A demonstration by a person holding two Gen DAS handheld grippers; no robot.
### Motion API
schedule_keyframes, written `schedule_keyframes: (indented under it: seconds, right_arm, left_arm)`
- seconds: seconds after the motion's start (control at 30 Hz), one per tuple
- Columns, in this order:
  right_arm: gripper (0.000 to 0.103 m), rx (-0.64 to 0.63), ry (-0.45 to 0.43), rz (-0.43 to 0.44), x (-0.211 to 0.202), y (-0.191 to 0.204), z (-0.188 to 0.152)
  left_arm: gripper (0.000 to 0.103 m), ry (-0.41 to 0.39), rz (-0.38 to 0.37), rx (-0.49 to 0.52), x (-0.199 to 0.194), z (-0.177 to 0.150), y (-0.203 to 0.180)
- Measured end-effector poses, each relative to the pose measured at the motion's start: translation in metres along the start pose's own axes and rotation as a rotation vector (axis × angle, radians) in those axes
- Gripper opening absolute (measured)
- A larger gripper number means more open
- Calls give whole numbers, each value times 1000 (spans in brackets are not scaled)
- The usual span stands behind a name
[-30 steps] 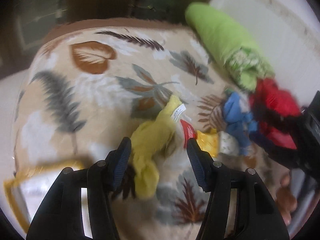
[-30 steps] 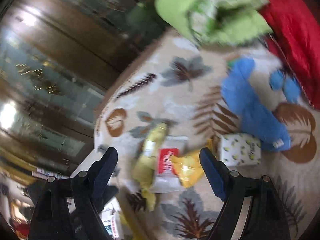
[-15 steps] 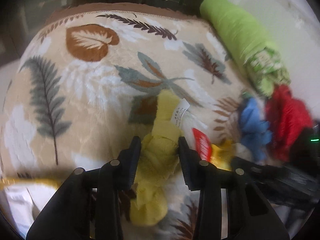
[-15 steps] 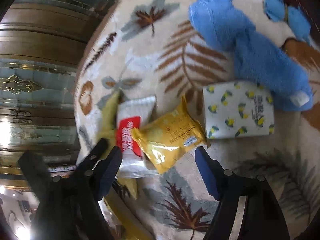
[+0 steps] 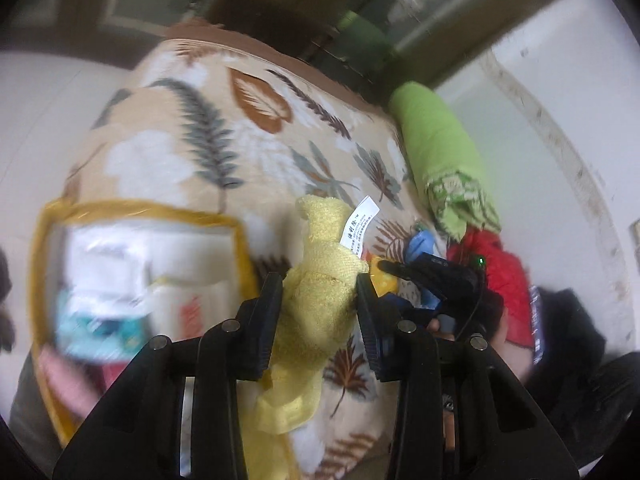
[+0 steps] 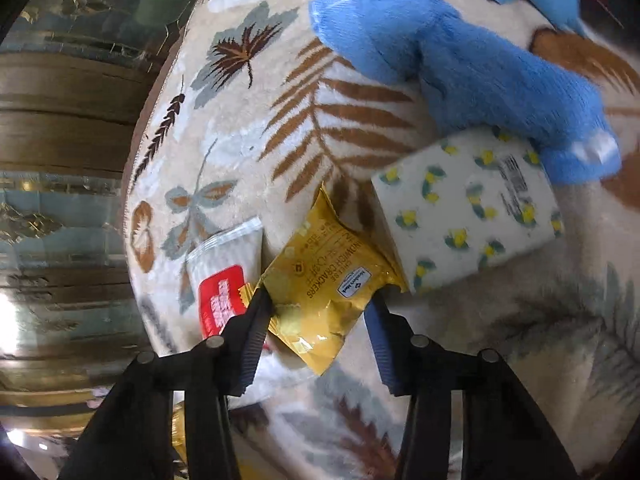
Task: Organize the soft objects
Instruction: 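Lower the yellow towel and snack pouch into the clear bag and release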
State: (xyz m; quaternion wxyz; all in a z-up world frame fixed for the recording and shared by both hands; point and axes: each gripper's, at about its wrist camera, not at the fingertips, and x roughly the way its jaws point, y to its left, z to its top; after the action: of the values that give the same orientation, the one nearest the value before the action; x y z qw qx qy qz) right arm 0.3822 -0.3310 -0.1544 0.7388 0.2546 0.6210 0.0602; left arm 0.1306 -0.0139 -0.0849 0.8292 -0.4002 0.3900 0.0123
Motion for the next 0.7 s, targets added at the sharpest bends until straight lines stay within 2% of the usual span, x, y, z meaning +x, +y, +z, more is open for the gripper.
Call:
schedule_keyframes:
  seconds: [0.07,0.13,0.2,0.27,0.37,0.43,0.5,0.6,0.7]
  right_arm:
    - [46,-42,-34,25,-18,11,-12]
    - [46,-121,-64,92,-30,31,-25]
    - [46,-273,-77,156,-43,62,-41]
    - [46,-497,-88,199,-49,100,-65]
    - [46,-796,-1,242,-37,147,-111]
    - [46,-933,59,236,-23,163,-143]
    - [46,-1012,139,208,-2,169,-168]
    - [46,-1063,212,143,27,169,-190]
    - [46,-1104,245,75,49,170,-206]
  left_arm:
    - [36,-25,10,-26,-23,-4,12]
    - [36,-49,37,-31,-39,-8,20]
    - [36,-69,76,-35,-53,-11,29]
    - [36,-78,88,-65,-63,-17,42]
    - [36,-72,112,-89,-64,-25,56]
    - [36,-71,152,-96,-61,-32,65]
    - [36,-66,160,-120,-59,-37,75]
    - [36,-64,192,-136,-55,-40,84]
    - [36,-64,216,-135,-50,-40,90]
